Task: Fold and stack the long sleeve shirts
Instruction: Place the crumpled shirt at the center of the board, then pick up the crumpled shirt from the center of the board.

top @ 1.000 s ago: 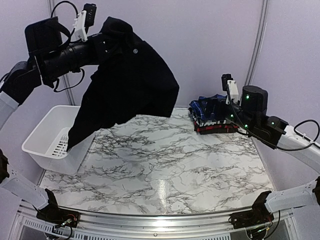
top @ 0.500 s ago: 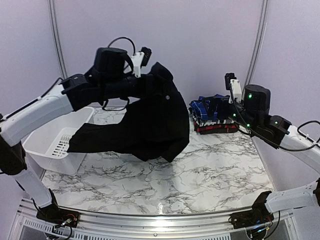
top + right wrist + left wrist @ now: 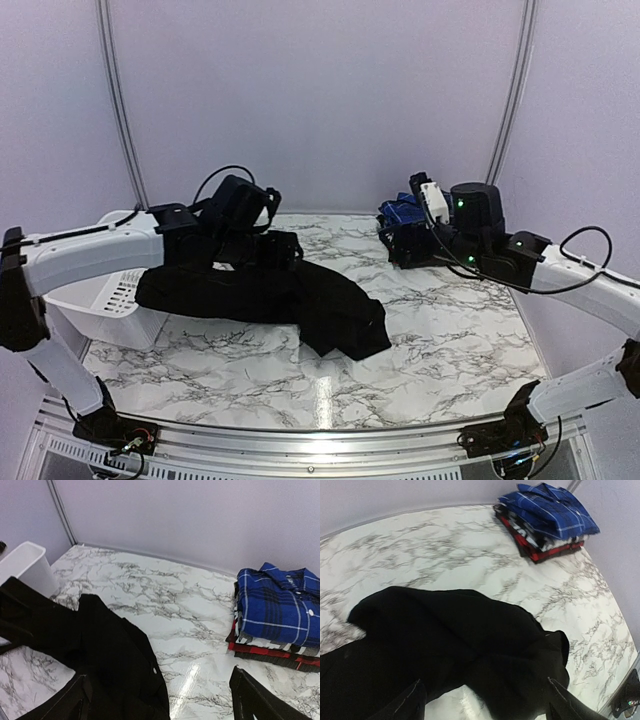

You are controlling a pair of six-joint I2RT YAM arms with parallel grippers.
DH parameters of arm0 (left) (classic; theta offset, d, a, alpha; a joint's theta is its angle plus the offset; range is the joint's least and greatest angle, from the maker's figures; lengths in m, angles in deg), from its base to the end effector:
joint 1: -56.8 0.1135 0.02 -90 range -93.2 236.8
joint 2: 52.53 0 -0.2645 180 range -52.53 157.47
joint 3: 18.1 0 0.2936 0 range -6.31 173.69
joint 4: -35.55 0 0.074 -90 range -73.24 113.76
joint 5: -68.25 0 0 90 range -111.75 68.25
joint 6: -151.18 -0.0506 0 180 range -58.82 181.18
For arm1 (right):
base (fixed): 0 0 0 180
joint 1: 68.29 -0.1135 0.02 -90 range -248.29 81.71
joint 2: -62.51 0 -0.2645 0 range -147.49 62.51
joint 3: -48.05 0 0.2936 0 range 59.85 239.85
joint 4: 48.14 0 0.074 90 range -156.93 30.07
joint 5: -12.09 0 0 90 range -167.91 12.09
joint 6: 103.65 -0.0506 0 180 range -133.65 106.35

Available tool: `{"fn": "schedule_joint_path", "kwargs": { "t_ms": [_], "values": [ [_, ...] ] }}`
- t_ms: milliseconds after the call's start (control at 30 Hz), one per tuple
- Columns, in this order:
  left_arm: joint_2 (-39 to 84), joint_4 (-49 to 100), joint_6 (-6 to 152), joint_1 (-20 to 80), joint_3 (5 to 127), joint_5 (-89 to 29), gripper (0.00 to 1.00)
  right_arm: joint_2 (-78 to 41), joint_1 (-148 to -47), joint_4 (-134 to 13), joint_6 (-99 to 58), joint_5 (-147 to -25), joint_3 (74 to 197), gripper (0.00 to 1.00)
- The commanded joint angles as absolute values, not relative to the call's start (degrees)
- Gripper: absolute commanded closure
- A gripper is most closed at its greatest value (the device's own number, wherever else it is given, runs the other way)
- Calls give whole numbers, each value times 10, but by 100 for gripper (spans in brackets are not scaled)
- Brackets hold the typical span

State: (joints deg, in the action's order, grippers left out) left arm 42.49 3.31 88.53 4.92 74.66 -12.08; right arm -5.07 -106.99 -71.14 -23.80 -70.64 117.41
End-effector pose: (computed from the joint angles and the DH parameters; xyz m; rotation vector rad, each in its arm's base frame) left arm 0.2774 -0.3398 0.2952 0.3760 2.1959 -0.6016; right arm 0.2603 0.2003 0.3222 -0.4011 1.9224 0.4418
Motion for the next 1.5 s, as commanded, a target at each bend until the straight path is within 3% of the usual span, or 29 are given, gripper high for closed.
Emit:
{"fn": "schedule_joint_path", "kwargs": {
  "t_ms": [0, 267, 433, 600, 800, 900, 933, 1033, 1133, 1467],
  "values": [
    [300, -10, 957, 59, 659, -25, 17, -92, -1091, -720, -219, -758, 1172, 10],
    [150, -161, 1127, 57, 492, 10, 25, -196, -1169, -727, -200, -767, 1201, 13],
    [113, -212, 1209, 57, 424, 42, 24, -229, -1202, -722, -210, -773, 1209, 13],
    [155, -204, 1236, 75, 418, 105, 8, -265, -1248, -728, -226, -756, 1221, 14],
    [246, -89, 1181, 137, 462, 133, 8, -307, -1253, -738, -263, -698, 1232, 31],
    [280, -51, 1140, 147, 499, 150, 24, -327, -1253, -760, -270, -672, 1253, 42],
    [285, -41, 1127, 150, 513, 153, 32, -330, -1253, -764, -269, -671, 1258, 49],
    [299, -22, 1077, 155, 564, 160, 66, -327, -1253, -773, -269, -673, 1262, 78],
    [300, -18, 1019, 156, 621, 173, 97, -308, -1253, -788, -266, -664, 1260, 100],
    [271, -10, 813, 160, 847, 230, 100, -190, -1255, -822, -225, -765, 1291, 100]
  ]
}}
